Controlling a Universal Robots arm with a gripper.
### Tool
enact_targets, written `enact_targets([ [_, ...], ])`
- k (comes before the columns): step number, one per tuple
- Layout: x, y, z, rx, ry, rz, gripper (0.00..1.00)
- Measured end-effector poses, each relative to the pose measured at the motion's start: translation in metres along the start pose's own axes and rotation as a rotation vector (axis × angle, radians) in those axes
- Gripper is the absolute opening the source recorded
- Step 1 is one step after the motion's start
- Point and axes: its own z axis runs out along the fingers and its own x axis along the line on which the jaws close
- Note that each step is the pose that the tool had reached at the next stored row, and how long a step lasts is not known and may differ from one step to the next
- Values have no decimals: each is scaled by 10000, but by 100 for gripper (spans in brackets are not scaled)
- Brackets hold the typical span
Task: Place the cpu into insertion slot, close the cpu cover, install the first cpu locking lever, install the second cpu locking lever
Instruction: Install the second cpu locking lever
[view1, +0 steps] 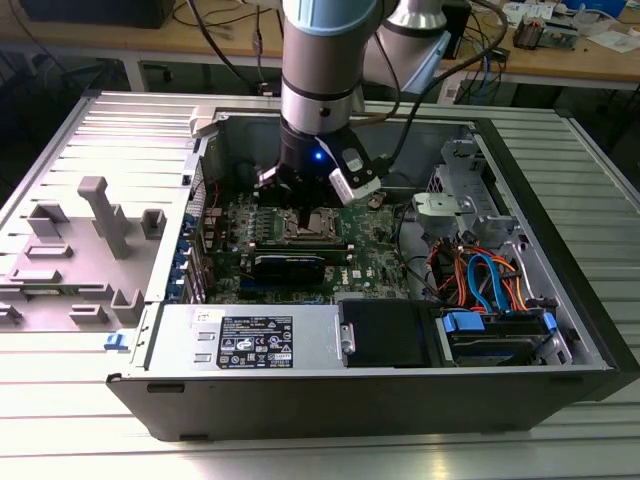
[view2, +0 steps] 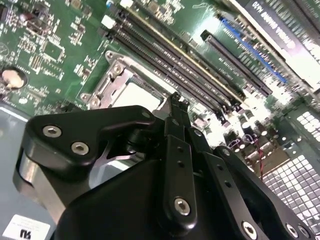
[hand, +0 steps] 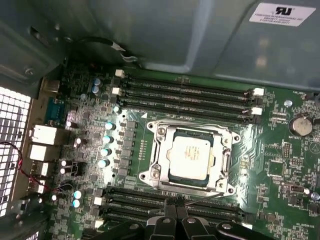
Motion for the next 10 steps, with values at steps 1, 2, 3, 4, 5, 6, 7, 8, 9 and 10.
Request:
enact_targets([
  [1, 3, -21, 6, -29, 1, 0, 12],
  [2, 5, -42, 19, -40, 4, 3, 12],
  [3, 7, -50, 34, -54, 10, 30, 12],
  [4, 7, -51, 40, -64, 14, 89, 12],
  [5, 7, -52, 43, -69, 18, 193, 12],
  [6, 6, -52, 50, -79, 19, 402, 12],
  [7, 6, -53, 52, -87, 25, 508, 12],
  [8, 8, -52, 56, -117, 30, 562, 12],
  [9, 9, -52, 59, -151, 30, 566, 12],
  [10, 10, -52, 59, -166, 29, 566, 12],
])
